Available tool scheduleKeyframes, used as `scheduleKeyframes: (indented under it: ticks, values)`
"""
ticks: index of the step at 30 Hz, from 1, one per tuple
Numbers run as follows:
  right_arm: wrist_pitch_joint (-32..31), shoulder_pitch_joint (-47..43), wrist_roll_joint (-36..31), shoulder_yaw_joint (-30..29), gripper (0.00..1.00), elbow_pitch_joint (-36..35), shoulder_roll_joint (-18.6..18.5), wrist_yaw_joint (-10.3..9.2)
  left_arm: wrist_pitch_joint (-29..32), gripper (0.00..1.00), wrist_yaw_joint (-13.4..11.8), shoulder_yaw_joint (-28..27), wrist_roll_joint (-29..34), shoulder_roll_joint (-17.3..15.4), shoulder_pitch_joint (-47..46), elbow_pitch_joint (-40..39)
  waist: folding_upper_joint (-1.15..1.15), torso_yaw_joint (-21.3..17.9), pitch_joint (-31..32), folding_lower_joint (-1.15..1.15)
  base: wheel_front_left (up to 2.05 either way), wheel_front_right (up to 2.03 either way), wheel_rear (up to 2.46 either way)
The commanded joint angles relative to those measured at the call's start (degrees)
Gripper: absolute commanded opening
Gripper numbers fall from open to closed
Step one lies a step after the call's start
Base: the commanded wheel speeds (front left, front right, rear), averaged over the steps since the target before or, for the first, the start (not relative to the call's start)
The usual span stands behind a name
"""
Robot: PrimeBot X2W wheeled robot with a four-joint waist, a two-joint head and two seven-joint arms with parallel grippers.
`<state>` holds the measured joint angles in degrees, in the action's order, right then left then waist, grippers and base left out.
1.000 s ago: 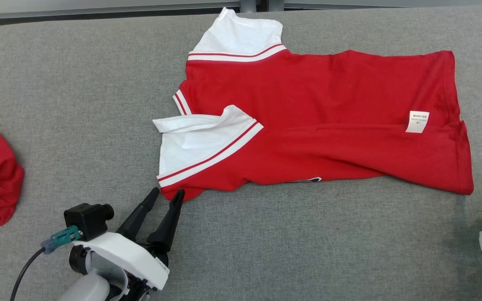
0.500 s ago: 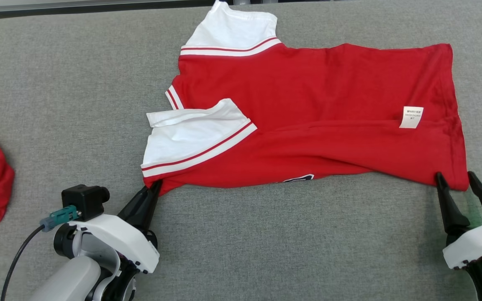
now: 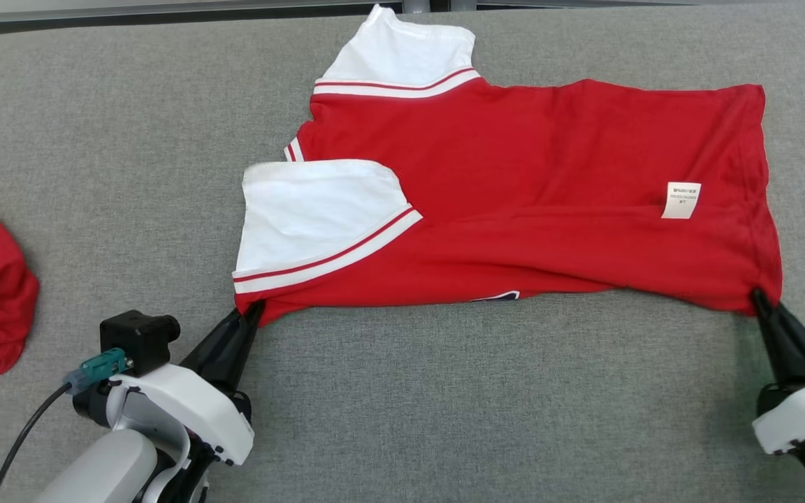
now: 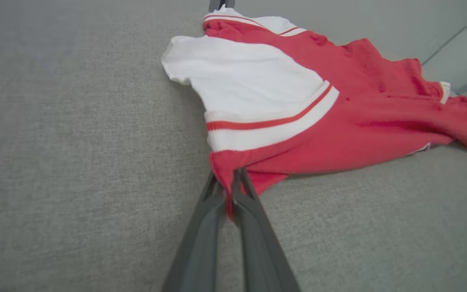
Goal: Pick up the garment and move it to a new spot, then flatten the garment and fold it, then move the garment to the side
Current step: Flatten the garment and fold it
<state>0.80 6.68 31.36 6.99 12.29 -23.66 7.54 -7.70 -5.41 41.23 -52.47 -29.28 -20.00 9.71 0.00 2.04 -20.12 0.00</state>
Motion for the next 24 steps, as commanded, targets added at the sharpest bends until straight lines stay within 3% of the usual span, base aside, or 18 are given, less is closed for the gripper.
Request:
scheduleKeyframes:
  ticks: [1, 5, 9, 16, 24]
  values:
    - [0.3, -1.1, 1.0, -0.5, 0.00, -0.6, -1.2, -0.10, -0.5, 0.00, 0.7, 0.2, 1.0, -1.0, -0.7, -0.4, 0.00, 0.0, 0.2, 0.00, 0.00, 0.00, 0.00]
    - [-1.7, -3.8, 5.1, -1.0, 0.00, -3.1, -5.0, -0.11, 0.0, 0.00, 4.4, 2.9, 3.5, -4.0, -0.1, -3.6, 0.00, -0.3, 1.0, 0.00, 0.00, 0.00, 0.00]
    - [-5.1, -7.4, 7.8, -2.1, 0.00, -5.3, -7.8, -0.11, 3.4, 0.00, 5.5, 5.8, 4.8, -7.6, 2.1, -8.9, 0.00, -0.5, 1.5, 0.00, 0.00, 0.00, 0.00]
    - [-9.8, -13.7, 7.7, -6.5, 0.00, -6.4, -11.1, -0.12, 10.2, 0.00, 1.7, 8.6, 3.2, -11.8, 7.8, -18.3, 0.00, -0.3, 1.0, 0.00, 0.00, 0.00, 0.00]
    - [-16.1, -17.8, 5.3, -9.6, 0.00, -5.4, -10.8, -0.14, 14.1, 0.00, -1.6, 10.0, 1.8, -12.6, 10.3, -21.2, 0.00, 0.3, 1.3, 0.00, 0.00, 0.00, 0.00]
